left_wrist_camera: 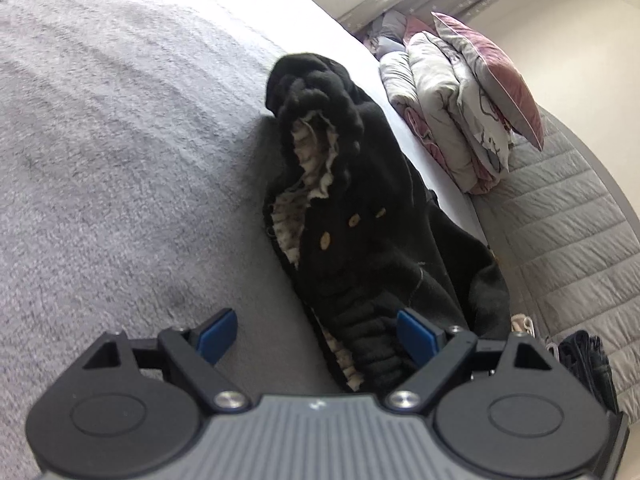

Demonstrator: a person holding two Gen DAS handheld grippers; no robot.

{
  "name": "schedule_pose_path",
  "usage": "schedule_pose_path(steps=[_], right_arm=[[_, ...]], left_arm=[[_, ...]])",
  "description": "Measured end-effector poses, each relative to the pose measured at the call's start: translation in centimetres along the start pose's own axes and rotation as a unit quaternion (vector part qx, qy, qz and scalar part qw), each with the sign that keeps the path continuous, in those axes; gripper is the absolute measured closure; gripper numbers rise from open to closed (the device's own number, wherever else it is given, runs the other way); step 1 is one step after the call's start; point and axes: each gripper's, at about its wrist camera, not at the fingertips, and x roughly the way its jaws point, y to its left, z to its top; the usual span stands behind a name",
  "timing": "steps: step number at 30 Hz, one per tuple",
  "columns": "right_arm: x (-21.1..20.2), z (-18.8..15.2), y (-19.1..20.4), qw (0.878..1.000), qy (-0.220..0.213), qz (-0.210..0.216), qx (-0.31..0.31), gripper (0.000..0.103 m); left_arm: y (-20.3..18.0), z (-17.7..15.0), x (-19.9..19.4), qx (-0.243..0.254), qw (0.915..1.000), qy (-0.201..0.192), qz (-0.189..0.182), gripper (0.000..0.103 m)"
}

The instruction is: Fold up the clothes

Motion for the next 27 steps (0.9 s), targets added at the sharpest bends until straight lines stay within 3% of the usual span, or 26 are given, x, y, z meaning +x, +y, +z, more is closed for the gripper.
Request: schedule_pose_path(steps=[6,13,16,17,20,23,27], right_arm=[[-1.6,1.4,-4.2,0.985,-0.034,0.073,0.155,0.083],[-4.4,2.7,-3.6,0.976,-0.074,0.131,0.155,0.085],[-5.6,2.8,-3.2,0.974,-0.082,0.155,0.141,0.085],[-5.8,2.9,-3.0,0.974,-0.081,0.163,0.136,0.085],[-6.0,3.0,-2.1,0.974,-0.071,0.182,0.118,0.085],[-5.7,3.1,-0.9,0.975,-0.056,0.194,0.098,0.085],[-5.6,3.3,1.0,0.970,-0.039,0.224,0.086,0.086]], left_arm=[[0.4,0.3,-0.2,-0.013,0.9998,-0.012,0.005,0.015],[1.6,1.0,-0.1,-0.042,0.9977,-0.052,0.014,0.016],[2.7,1.5,0.1,-0.069,0.9944,-0.075,0.026,0.027],[3.1,1.7,0.2,-0.078,0.9930,-0.083,0.031,0.044],[3.3,1.9,-0.1,-0.087,0.9910,-0.090,0.047,0.068],[2.8,2.3,-0.8,-0.071,0.9892,-0.106,0.071,0.077],[0.4,3.3,-2.7,0.014,0.9782,-0.157,0.135,0.082]])
